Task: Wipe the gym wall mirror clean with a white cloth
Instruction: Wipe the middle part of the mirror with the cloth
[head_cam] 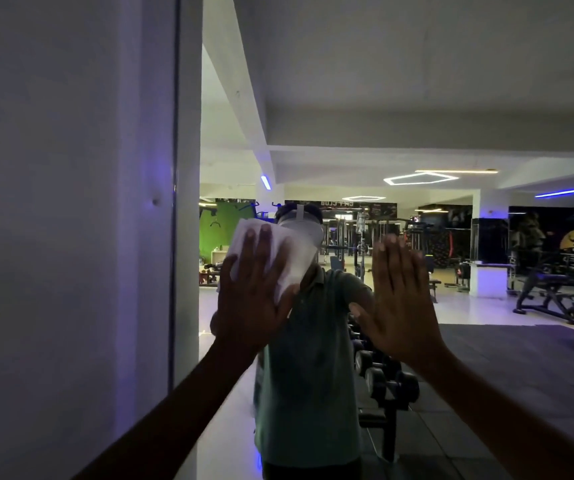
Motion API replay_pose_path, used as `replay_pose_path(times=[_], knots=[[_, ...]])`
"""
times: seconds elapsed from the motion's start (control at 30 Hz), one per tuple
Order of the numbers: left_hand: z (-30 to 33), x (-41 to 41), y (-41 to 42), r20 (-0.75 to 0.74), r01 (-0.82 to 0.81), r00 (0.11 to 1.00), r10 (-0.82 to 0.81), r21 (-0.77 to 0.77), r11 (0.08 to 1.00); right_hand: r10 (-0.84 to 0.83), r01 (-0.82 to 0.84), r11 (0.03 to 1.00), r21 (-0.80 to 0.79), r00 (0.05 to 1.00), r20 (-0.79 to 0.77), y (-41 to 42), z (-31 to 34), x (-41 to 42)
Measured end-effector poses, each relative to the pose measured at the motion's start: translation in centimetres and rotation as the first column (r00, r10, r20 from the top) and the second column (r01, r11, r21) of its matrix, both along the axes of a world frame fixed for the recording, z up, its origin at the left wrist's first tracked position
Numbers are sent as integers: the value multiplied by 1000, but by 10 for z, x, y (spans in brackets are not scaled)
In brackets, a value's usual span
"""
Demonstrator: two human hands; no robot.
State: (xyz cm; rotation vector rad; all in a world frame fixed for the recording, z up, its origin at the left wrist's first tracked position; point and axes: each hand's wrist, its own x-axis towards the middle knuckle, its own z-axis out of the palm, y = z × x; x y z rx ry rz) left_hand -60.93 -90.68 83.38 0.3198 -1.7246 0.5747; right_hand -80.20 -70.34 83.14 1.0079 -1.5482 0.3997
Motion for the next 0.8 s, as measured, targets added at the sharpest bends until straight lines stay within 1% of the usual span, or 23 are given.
replay_pose_path(times=[0.07, 0.17, 0.27, 0.3, 0.33, 0.37, 0.4, 0.43, 0.47, 0.5, 0.53, 0.57, 0.6, 0.63, 0.67, 0.7, 0.73, 0.77, 0.8], knots=[[23, 7, -7, -109, -8, 994, 13, 52, 999, -4, 5, 1000, -19, 1000, 6, -1, -2, 0], [58, 19, -27, -216, -21, 975, 52, 144, 989, -13, 13, 1000, -28, 1000, -3, -5, -2, 1], [66, 15, -30, -323, 43, 946, 36, 234, 971, -9, 8, 999, -33, 1000, -13, -7, -1, 1], [62, 4, -18, -352, 38, 934, 66, 282, 959, -7, 7, 999, -37, 1000, -13, -6, 0, 0], [55, -12, -3, -348, 21, 933, 96, 318, 948, -4, 4, 999, -37, 1000, -11, -6, 0, 0], [46, -30, 16, -301, 20, 950, 79, 311, 950, -2, 2, 999, -34, 1000, -8, -6, 0, 0], [35, -48, 35, -216, 64, 976, -16, 216, 974, 6, -6, 1000, -27, 1000, -10, -6, 1, 0], [25, -62, 48, -96, 102, 991, -92, 102, 990, 15, -16, 1000, -14, 1000, -17, -5, 1, 0], [20, -69, 52, 31, 142, 989, -142, -13, 990, 23, -23, 1000, 2, 999, -27, -2, 1, -2], [20, -67, 46, 95, 203, 976, -194, -100, 974, 27, -26, 1000, 17, 999, -36, 3, 0, -6], [23, -55, 36, 118, 261, 962, -246, -129, 957, 24, -23, 1000, 20, 999, -38, 12, -1, -13], [28, -41, 25, 92, 331, 942, -323, -85, 940, 15, -15, 1000, 6, 999, -32, 24, -4, -22], [29, -26, 10, 15, 421, 907, -421, 18, 907, 7, -7, 1000, -12, 1000, -23, 38, -9, -32], [27, -8, -4, -36, 398, 917, -396, 124, 909, -1, 0, 1000, -22, 1000, -22, 52, -14, -41], [25, 6, -17, -130, 270, 960, -248, 188, 944, -8, 8, 1000, -19, 1000, -21, 63, -20, -48], [20, 15, -27, -250, 135, 965, -74, 236, 962, -14, 14, 1000, -8, 1000, -16, 71, -24, -54], [13, 17, -31, -330, 69, 944, 21, 261, 963, -16, 15, 1000, -4, 1000, -6, 72, -28, -56], [11, 9, -22, -399, 43, 913, 90, 314, 949, -14, 15, 1000, -12, 1000, 9, 72, -30, -58], [8, -8, -3, -470, 78, 874, 126, 391, 917, -11, 12, 1000, -23, 1000, 22, 69, -32, -59]])
